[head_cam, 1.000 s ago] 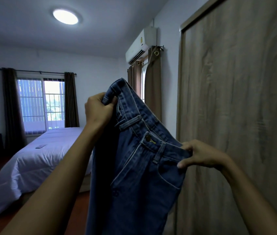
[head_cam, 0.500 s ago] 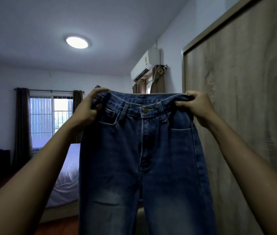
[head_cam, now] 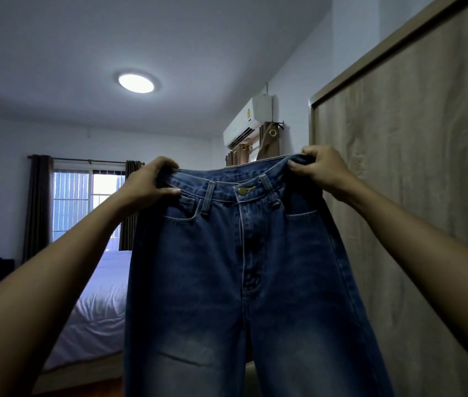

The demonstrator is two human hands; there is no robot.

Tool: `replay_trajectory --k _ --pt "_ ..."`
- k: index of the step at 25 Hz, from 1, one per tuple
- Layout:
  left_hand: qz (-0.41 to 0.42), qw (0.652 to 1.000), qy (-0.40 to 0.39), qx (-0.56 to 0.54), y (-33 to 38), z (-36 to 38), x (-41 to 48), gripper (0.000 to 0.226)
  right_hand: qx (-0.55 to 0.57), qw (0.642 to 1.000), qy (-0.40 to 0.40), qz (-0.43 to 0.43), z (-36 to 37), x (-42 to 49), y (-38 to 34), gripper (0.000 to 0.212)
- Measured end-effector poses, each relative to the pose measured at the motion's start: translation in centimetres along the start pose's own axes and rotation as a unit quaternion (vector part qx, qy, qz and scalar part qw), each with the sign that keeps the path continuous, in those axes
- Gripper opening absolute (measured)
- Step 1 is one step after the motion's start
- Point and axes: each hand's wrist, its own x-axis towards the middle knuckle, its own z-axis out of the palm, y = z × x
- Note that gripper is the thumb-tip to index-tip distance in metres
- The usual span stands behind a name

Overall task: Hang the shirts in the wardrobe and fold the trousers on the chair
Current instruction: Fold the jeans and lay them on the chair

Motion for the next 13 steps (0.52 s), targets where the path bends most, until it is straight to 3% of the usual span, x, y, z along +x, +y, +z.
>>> replay_trajectory --k 3,6,9,13 --pt "0.004 1.0 -0.022 0.016 0.3 -0.2 0.1 0.042 -0.027 1.0 0.006 0.01 0.2 0.0 0.3 0.033" --pt "0.013 0.997 0.017 0.068 0.9 -0.3 0.1 0.03 -0.108 0.993 0.049 0.026 0.4 0.4 0.2 0.04" --pt "-0.007 0.997 0.051 -0.061 -0.2 -0.4 0.3 0.025 -0.218 0.973 0.076 0.005 0.8 0.8 -1.0 0.053" --pt "-0.044 0.972 0.062 -0.221 -0.1 -0.4 0.5 0.025 -0.249 0.964 0.089 0.038 0.9 1.0 -1.5 0.049"
